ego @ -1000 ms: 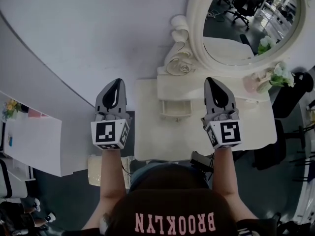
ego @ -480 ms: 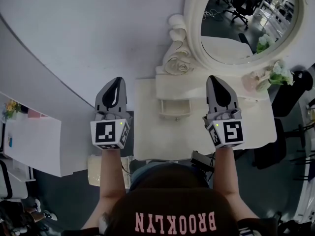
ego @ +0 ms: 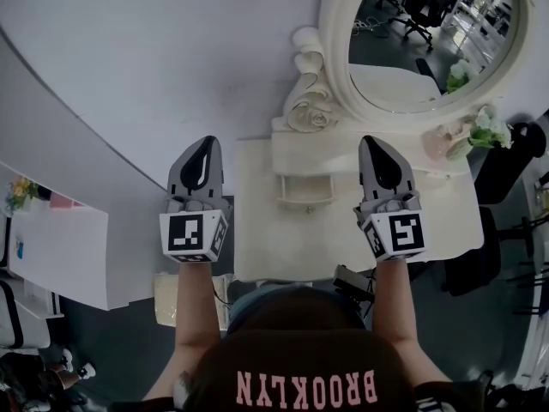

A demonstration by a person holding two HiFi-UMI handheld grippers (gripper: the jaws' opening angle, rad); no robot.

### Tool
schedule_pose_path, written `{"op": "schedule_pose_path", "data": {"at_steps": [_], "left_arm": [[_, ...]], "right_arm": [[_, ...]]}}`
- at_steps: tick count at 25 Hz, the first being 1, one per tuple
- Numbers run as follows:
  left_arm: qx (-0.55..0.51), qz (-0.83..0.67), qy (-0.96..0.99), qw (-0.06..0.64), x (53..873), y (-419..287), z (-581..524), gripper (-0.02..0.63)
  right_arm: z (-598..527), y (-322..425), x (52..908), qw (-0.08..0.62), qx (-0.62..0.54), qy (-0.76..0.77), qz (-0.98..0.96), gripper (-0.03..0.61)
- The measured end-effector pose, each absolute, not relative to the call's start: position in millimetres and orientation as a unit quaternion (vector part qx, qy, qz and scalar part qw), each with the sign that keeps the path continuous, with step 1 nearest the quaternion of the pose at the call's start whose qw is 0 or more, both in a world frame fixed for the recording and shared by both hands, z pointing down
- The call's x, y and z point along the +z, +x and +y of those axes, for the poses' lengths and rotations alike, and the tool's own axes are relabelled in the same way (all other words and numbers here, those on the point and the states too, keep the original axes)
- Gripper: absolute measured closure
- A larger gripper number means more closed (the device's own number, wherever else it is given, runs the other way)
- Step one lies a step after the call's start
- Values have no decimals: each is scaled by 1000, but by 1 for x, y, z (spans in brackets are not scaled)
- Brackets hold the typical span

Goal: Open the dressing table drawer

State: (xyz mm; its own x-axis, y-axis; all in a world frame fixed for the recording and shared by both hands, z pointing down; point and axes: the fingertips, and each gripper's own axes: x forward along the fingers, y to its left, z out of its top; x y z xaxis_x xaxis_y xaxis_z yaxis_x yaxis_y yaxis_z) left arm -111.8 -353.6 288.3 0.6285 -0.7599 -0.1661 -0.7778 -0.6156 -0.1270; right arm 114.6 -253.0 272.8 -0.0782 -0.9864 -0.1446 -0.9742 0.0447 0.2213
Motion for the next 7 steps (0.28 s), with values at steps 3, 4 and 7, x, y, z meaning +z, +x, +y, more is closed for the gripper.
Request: {"op": "schedule_pose_path", "data": {"at_steps": [3, 4, 7], "left_arm": [[49, 427, -898, 97, 286, -111, -353, 606], [50, 427, -898, 98, 285, -110, -353, 606], [50, 427, -898, 99, 285, -110, -352, 606]], "right_arm": [[-253, 114, 273, 22, -130, 676, -725, 580], [-253, 114, 273, 21, -131, 675, -726, 580], [-253, 113, 272, 20, -132, 674, -726, 580]]}}
